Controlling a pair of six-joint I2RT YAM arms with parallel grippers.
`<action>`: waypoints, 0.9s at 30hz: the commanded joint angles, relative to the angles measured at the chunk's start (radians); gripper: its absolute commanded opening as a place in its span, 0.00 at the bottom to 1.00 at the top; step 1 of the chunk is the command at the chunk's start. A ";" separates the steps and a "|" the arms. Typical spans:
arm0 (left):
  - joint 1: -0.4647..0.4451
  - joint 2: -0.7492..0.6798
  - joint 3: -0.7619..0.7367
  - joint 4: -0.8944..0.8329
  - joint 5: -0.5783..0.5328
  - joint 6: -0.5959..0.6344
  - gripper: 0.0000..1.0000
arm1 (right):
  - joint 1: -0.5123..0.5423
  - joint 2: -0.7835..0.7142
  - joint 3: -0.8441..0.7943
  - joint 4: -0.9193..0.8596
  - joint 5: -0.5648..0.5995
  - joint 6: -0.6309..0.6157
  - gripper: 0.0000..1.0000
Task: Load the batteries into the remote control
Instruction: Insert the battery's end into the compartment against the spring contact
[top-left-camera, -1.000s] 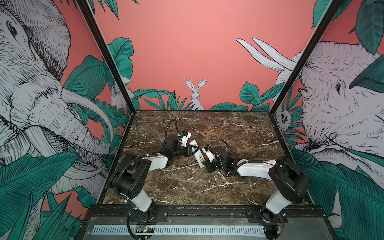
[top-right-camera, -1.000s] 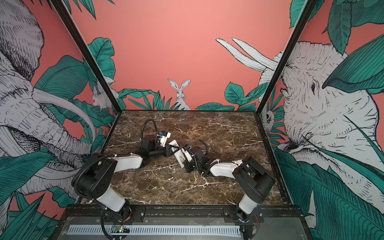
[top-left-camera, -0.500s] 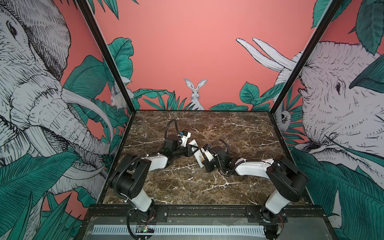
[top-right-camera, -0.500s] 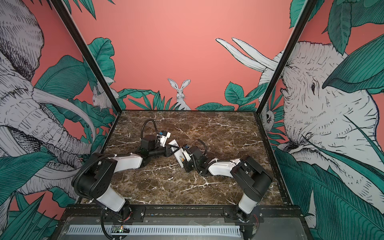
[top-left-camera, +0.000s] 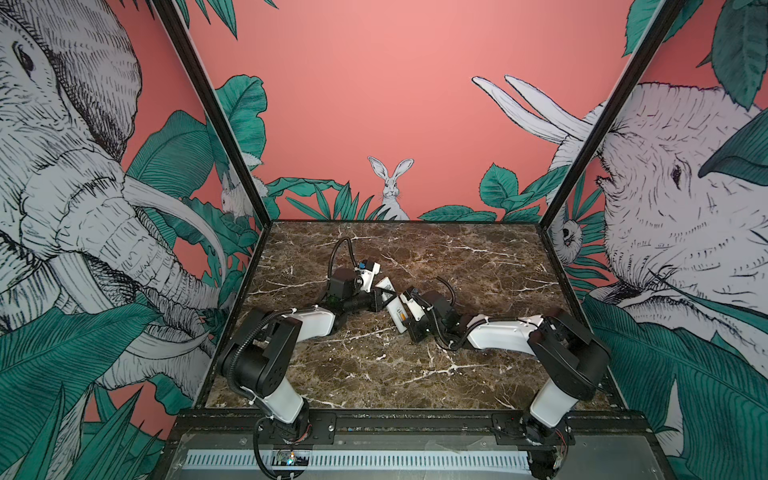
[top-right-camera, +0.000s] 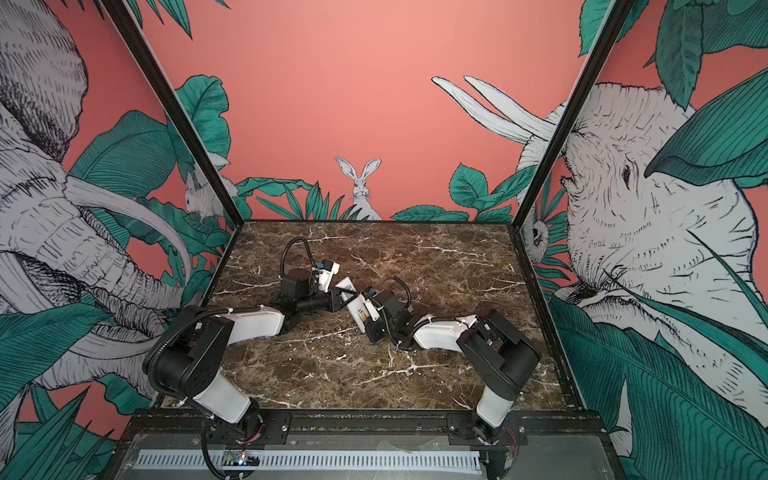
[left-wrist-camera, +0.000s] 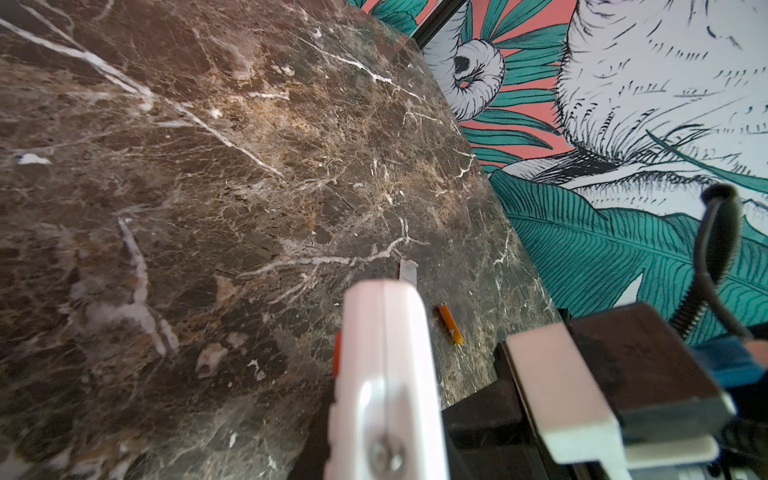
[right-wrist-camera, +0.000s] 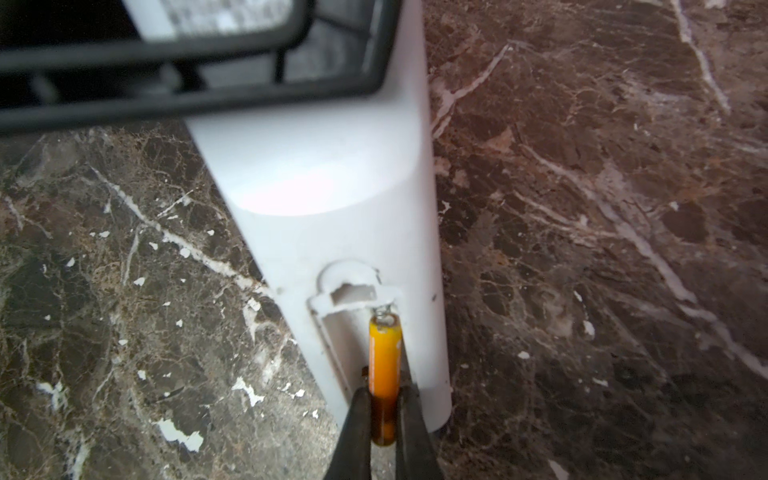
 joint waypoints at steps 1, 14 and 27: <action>-0.010 0.000 0.004 -0.045 0.031 0.015 0.15 | 0.001 0.035 0.018 0.047 0.044 -0.027 0.08; -0.010 0.001 0.011 -0.056 0.043 0.015 0.15 | 0.001 0.052 0.029 0.052 0.087 -0.077 0.08; -0.003 -0.008 0.010 -0.018 0.087 -0.040 0.15 | 0.001 0.062 0.047 0.068 0.088 -0.093 0.08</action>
